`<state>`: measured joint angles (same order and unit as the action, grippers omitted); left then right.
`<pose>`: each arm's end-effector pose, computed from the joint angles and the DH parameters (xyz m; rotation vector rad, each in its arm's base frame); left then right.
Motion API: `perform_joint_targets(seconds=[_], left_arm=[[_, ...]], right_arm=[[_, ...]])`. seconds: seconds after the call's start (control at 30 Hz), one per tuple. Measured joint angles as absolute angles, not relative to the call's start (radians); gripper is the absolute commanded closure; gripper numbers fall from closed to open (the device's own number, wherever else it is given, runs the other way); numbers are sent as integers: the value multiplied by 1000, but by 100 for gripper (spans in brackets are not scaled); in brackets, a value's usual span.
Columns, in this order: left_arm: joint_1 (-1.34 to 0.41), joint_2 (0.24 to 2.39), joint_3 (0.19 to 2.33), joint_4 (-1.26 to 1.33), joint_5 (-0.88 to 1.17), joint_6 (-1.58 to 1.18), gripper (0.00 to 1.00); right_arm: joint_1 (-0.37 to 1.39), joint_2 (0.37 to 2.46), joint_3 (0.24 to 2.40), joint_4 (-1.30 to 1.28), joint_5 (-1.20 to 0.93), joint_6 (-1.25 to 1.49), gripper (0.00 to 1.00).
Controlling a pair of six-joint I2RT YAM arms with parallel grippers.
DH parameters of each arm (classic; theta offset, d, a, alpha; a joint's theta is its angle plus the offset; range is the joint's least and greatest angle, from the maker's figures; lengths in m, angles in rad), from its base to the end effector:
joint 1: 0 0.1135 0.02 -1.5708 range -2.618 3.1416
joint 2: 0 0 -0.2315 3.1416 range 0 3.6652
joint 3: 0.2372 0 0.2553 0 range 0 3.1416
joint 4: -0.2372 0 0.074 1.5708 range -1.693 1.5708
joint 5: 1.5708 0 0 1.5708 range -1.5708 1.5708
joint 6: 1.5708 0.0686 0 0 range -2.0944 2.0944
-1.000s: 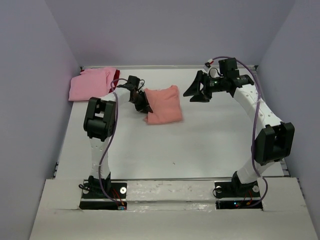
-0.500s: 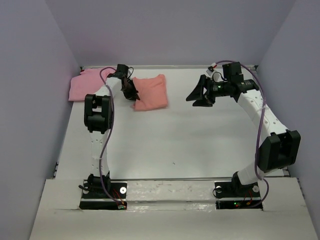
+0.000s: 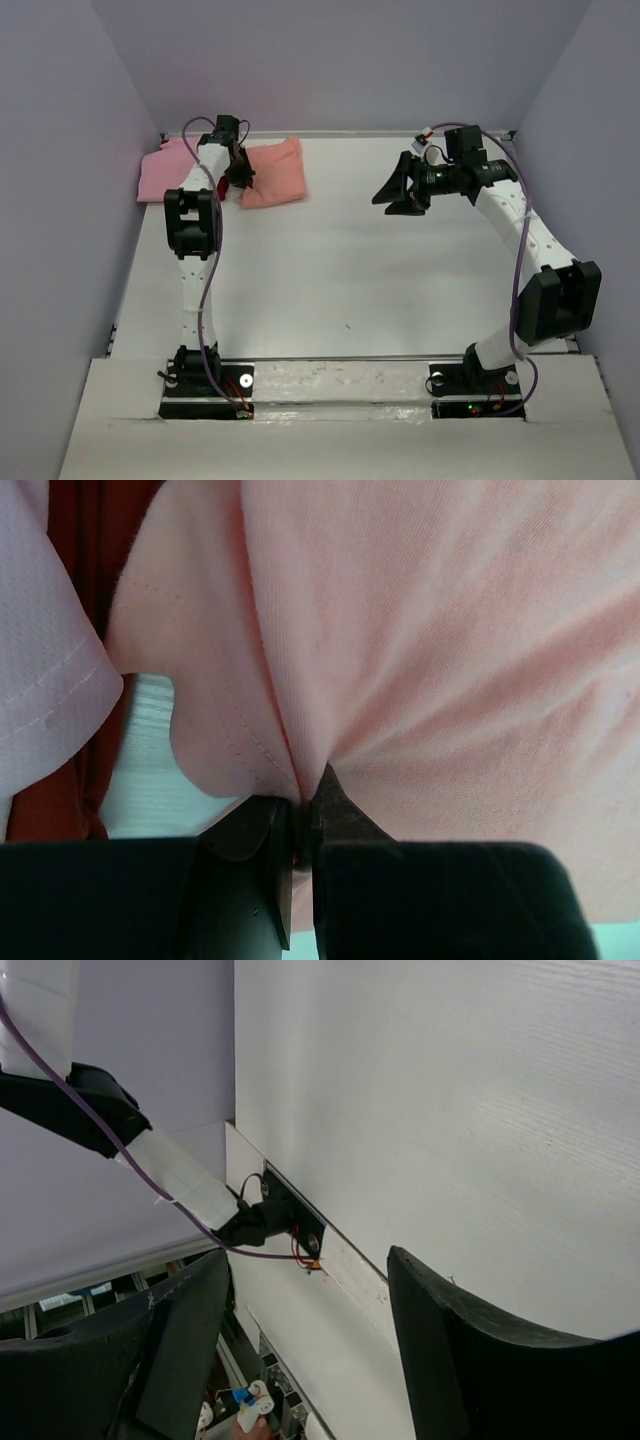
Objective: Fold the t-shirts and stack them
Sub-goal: Put the neatly folded tshirt into the corner of the board with the left arm
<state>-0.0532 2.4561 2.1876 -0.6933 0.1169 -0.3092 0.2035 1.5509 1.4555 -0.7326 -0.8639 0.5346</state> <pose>0.5345 -0.0365 0.1355 -0.2788 2.5331 -0.2910 0.3306 0.1215 0.2937 -0.0296 2.4471 1.3741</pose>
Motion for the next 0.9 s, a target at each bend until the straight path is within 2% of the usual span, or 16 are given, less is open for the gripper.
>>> perform_joint_targets(seconds=[0.6,0.7,0.9], left_arm=[[-49,2504,2281,-693,-125,-191,91],[-41,2506,2290,-689,-149,-187,84],[-22,2514,2308,-676,-168,-180,52]], right_arm=[[204,1544,1438,-735,-873,537,30],[204,1539,1423,-739,-873,538,30],[204,1537,1423,-746,-875,538,30]])
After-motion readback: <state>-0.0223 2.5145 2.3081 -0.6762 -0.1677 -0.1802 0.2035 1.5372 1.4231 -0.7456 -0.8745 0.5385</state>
